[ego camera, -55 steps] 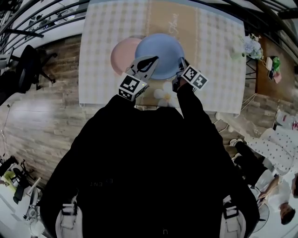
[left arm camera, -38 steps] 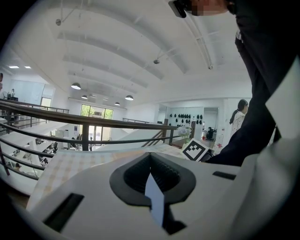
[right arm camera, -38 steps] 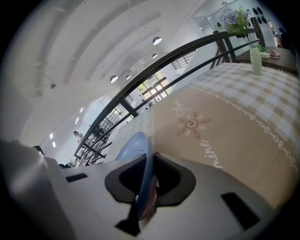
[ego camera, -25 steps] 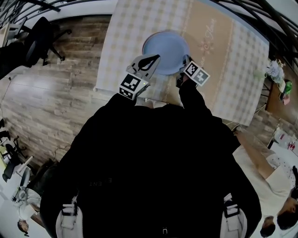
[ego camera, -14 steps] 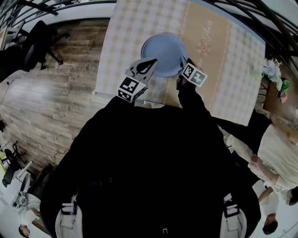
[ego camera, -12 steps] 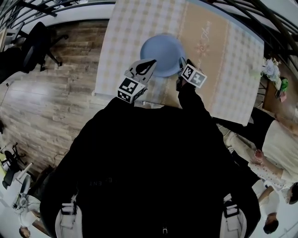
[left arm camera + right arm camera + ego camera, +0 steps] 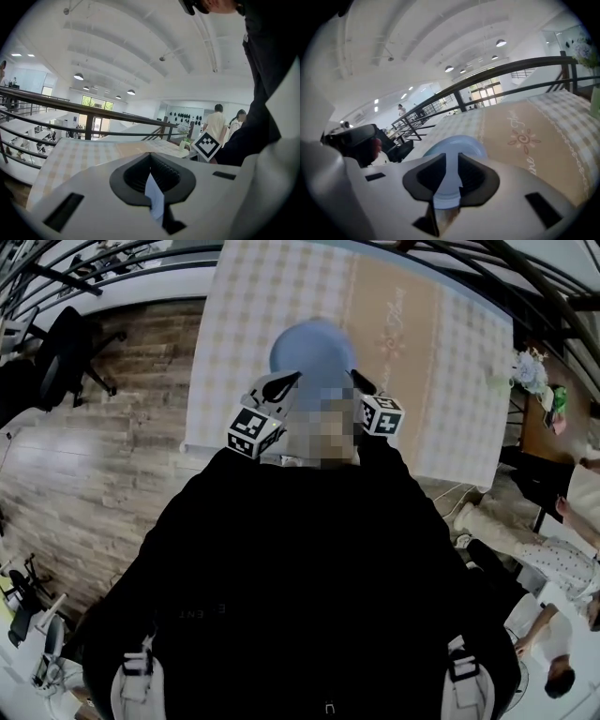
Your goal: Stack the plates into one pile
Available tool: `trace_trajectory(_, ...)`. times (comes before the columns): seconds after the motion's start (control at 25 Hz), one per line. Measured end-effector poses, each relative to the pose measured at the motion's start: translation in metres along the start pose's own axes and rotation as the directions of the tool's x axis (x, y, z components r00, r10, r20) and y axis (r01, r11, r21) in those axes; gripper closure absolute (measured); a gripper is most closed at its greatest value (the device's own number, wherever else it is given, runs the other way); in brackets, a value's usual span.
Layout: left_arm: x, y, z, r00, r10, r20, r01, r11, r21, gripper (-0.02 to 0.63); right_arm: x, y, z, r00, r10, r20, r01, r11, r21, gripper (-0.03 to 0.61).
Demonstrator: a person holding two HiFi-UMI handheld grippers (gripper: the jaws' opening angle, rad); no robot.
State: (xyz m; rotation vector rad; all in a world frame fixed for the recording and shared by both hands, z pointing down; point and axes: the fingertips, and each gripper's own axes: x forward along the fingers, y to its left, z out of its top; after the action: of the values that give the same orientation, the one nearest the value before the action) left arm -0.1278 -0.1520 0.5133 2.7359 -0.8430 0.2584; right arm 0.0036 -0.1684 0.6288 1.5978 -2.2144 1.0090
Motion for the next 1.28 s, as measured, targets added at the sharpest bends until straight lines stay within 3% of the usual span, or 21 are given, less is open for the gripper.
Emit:
trace_trajectory(0.16, 0.002, -0.013, 0.009, 0.996, -0.087, 0.018, 0.087, 0.996, -0.027, 0.6, -0.034, 0.028, 0.025, 0.991, 0.11, 0.078, -0.105, 0.992, -0.065, 0.572)
trace_trajectory(0.36, -0.004, -0.037, 0.043, 0.985, -0.16, 0.064, 0.159, 0.987, 0.019, 0.6, -0.088, 0.061, 0.064, 0.959, 0.207, 0.193, -0.186, 0.975, -0.12, 0.574)
trace_trajectory(0.56, -0.015, -0.069, 0.087, 0.972, -0.212, 0.103, 0.198, 0.971, 0.135, 0.6, -0.141, 0.098, 0.097, 0.934, 0.259, 0.247, -0.185, 0.94, -0.286, 0.584)
trace_trajectory(0.8, -0.027, -0.1, 0.141, 0.951, -0.267, 0.157, 0.24, 0.955, 0.172, 0.6, -0.19, 0.135, 0.133, 0.892, 0.32, 0.319, -0.165, 0.888, -0.429, 0.586)
trace_trajectory(1.04, -0.036, -0.113, 0.183, 0.935, -0.29, 0.204, 0.248, 0.946, 0.207, 0.6, -0.224, 0.158, 0.173, 0.835, 0.351, 0.424, -0.168, 0.896, -0.412, 0.586)
trace_trajectory(1.28, -0.038, -0.11, 0.208, 0.934, -0.294, 0.204, 0.243, 0.939, 0.244, 0.6, -0.235, 0.18, 0.197, 0.821, 0.375, 0.43, -0.151, 0.87, -0.47, 0.586)
